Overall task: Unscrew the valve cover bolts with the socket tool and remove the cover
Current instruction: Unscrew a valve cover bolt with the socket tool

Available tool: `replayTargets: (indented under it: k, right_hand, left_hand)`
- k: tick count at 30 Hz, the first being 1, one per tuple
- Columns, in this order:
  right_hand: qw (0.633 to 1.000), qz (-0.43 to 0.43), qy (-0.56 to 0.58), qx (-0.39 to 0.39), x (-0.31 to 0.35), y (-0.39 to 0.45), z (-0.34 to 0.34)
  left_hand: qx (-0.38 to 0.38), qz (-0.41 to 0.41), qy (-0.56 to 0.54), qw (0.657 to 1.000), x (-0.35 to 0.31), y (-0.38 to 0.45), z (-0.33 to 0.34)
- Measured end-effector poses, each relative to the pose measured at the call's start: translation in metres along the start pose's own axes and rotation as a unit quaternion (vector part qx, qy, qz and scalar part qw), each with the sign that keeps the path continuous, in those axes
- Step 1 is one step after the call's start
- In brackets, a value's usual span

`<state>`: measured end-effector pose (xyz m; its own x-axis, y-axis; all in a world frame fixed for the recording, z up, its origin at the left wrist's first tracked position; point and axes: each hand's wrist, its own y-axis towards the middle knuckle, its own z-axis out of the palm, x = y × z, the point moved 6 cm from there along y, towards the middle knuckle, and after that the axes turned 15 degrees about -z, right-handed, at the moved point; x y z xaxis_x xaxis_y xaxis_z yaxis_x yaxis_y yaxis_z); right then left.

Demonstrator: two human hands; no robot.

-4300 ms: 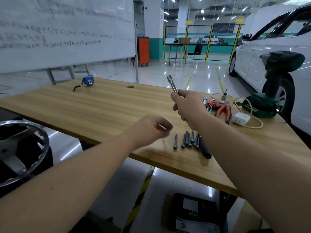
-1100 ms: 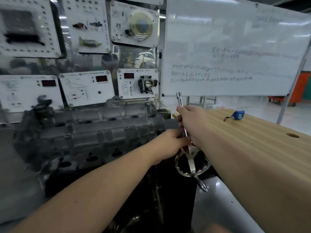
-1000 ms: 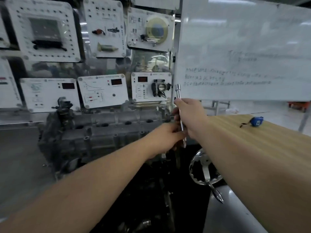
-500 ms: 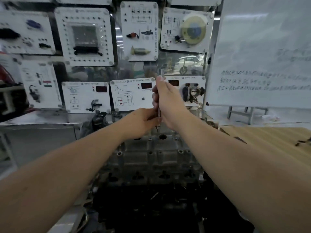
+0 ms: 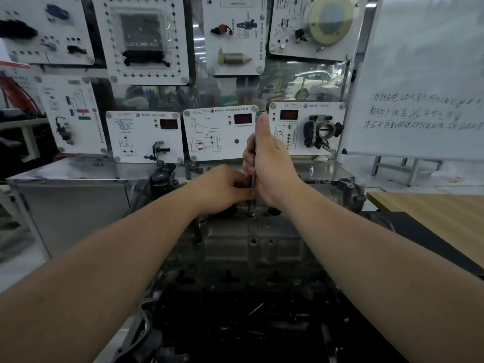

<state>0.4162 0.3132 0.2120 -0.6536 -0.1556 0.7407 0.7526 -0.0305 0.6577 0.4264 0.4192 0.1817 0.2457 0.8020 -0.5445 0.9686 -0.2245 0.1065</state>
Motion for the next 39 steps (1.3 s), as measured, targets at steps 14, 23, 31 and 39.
replayTargets:
  k: [14,23,31,39]
  right_hand:
    - [0.995,-0.066,-0.016,0.069,-0.002,0.001,-0.007]
    - [0.951,-0.16,-0.239,0.117,0.001,-0.011,-0.017]
    - [0.93,-0.209,-0.294,0.076,0.012,-0.017,-0.023]
    - [0.909,-0.226,-0.346,0.048,0.018,-0.02,-0.02]
  left_hand:
    - [0.004,0.026,0.017,1.0,0.001,-0.003,0.004]
    - [0.038,0.039,0.047,0.997,-0.006,-0.01,0.007]
    - [0.019,0.039,0.082,0.996,-0.005,-0.004,0.007]
    - [0.022,0.052,0.059,0.997,-0.007,-0.009,0.006]
